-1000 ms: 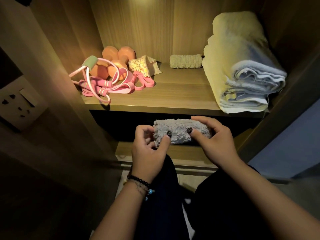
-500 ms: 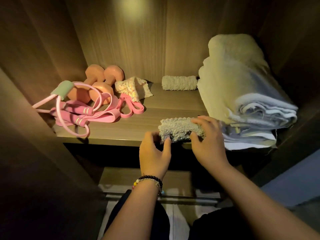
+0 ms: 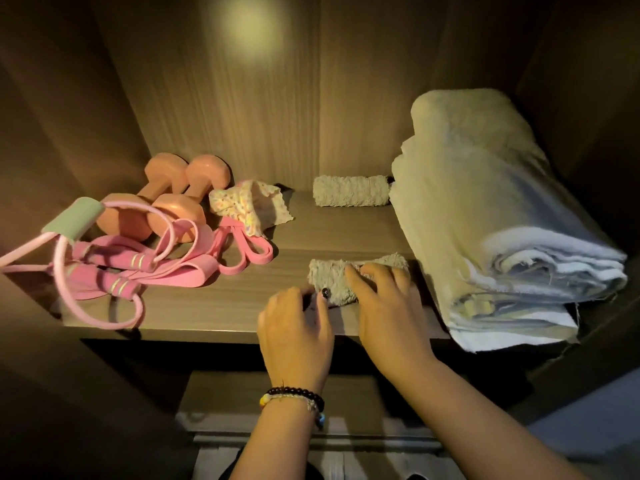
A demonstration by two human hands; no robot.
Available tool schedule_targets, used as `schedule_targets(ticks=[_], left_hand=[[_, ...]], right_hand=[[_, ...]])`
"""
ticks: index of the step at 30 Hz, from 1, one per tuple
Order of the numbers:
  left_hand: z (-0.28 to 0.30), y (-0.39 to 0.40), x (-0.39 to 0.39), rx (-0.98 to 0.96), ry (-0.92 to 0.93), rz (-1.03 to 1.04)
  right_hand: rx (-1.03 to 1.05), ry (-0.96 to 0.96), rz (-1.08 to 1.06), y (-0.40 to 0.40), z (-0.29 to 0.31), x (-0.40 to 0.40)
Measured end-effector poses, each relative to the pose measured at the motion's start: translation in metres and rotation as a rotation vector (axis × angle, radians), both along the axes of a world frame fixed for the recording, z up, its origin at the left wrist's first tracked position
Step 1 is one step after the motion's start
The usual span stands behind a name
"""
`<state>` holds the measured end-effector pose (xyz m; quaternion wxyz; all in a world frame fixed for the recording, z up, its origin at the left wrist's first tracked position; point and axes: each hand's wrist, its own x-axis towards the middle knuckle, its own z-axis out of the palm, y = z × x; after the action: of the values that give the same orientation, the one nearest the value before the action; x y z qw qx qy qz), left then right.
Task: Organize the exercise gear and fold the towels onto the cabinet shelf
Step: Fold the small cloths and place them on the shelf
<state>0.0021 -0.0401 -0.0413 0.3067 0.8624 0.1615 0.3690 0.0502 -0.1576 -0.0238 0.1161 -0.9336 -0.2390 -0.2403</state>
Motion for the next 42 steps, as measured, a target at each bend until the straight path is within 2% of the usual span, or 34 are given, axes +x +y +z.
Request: schedule_targets(ticks=[6, 14, 18, 21, 23, 28, 34, 42], left_hand=[[-0.003, -0.005, -0.003, 0.152, 0.188, 0.008], [-0.001, 0.002, -0.005, 0.199, 0.266, -0.072], [0.015, 0.02, 0.03, 0.198, 0.395, -0.293], [0.022, 0.031, 0.07, 0.22, 0.428, -0.478], [0.023, 0.036, 0.091, 0.27, 0.443, -0.526], [0.019, 0.036, 0.122, 0.377, 0.529, -0.411], [0.016, 0.037, 0.131, 0.406, 0.547, -0.382], [0.017, 0.035, 0.13, 0.329, 0.517, -0.357]], right_hand=[[0.06, 0.155, -0.068, 0.022, -0.001, 0.069], [0.128, 0.076, -0.1, 0.039, -0.002, 0.12], [0.14, 0.061, -0.088, 0.04, 0.0, 0.132], [0.238, 0.082, -0.093, 0.042, 0.003, 0.133], [0.251, 0.11, -0.084, 0.04, 0.004, 0.136], [0.205, 0.144, -0.084, 0.037, 0.009, 0.142], [0.23, 0.053, -0.151, 0.037, 0.006, 0.133], [0.247, 0.236, -0.004, 0.035, 0.007, 0.139]])
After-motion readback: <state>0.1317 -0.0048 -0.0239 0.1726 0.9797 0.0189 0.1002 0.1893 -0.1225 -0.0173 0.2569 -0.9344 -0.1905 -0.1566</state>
